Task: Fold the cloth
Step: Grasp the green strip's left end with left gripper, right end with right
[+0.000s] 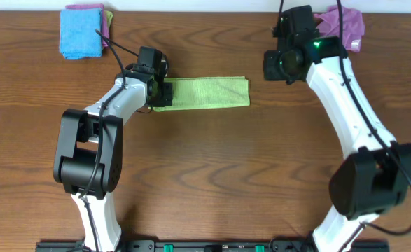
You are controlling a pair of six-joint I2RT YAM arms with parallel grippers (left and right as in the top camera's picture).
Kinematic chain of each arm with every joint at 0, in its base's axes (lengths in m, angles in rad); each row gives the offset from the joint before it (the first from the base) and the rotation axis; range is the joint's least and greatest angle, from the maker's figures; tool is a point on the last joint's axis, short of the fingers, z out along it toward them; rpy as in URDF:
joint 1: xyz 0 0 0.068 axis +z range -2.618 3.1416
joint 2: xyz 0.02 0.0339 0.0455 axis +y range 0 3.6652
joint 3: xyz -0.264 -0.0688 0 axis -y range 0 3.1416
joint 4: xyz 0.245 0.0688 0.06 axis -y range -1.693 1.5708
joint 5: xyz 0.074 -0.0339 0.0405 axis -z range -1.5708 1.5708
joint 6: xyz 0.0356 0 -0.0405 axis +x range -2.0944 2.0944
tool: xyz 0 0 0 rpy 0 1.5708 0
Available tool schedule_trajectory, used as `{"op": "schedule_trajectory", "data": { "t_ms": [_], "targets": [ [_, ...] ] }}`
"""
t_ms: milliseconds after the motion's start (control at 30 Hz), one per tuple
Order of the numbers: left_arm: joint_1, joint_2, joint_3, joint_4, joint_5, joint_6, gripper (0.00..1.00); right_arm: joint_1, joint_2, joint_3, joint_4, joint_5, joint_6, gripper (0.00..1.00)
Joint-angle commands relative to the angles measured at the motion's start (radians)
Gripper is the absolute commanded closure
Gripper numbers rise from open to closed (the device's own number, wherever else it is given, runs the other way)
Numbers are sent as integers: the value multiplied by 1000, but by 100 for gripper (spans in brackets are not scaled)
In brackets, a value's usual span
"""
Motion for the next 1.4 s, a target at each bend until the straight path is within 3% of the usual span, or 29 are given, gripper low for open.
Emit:
{"op": "schedule_trajectory", "data": {
  "t_ms": [0,100,200,567,767,1133,1267,1367],
  "targets": [
    [3,34,-3,-16,-71,17,94,-78,97,-29,-8,-242,-60,51],
    [3,34,-3,-19,-74,17,94,-148,184,-29,-9,-513,-90,27],
    [3,34,-3,-19,-74,18,94,-183,256,-29,-11,-694,-123,23],
    [3,34,-3,-16,-73,18,94,-122,379,-29,97,-788,-141,16],
    [2,34,-3,-17,-73,17,94,-114,435,-29,126,-641,-138,20],
    [0,34,-3,-15,-57,17,94,-31,523,-29,180,-594,-100,25],
    [-1,34,-3,-15,-46,17,94,-31,523,-29,189,-597,-81,35],
    [-2,34,-3,-15,-46,17,94,-30,523,-28,187,-597,-62,54]
  ]
}}
